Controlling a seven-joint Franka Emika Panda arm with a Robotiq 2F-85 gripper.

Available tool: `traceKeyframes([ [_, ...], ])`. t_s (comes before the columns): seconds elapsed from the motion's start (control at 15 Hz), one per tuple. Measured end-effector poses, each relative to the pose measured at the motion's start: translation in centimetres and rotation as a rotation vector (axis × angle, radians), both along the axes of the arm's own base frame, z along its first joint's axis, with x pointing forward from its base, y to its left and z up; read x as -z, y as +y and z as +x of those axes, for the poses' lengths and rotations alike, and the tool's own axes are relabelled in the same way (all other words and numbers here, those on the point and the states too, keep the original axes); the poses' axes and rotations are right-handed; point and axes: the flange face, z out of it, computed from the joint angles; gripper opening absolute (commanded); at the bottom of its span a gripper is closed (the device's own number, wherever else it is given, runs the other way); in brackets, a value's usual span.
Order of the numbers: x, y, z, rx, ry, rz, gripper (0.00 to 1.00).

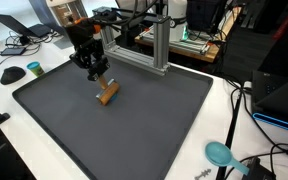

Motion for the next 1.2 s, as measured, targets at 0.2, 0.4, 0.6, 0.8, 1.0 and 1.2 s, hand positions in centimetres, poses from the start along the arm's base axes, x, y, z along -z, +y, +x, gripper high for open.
traceKeyframes([
  [0.2, 0.05, -0.32, 0.01, 0.01, -0.002, -0.002, 0.22],
  [0.4, 0.1, -0.81, 0.02, 0.036, -0.004, -0.007, 0.22],
  [0.6, 0.1, -0.81, 0.03, 0.056, -0.003, -0.01, 0.22],
  [0.8, 0.09, -0.76, 0.04, 0.069, -0.003, -0.016, 0.22],
  [1.0, 0.05, -0.62, 0.09, 0.077, -0.005, -0.028, 0.22],
  [1.2, -0.02, -0.31, 0.16, 0.079, -0.006, -0.047, 0.22],
])
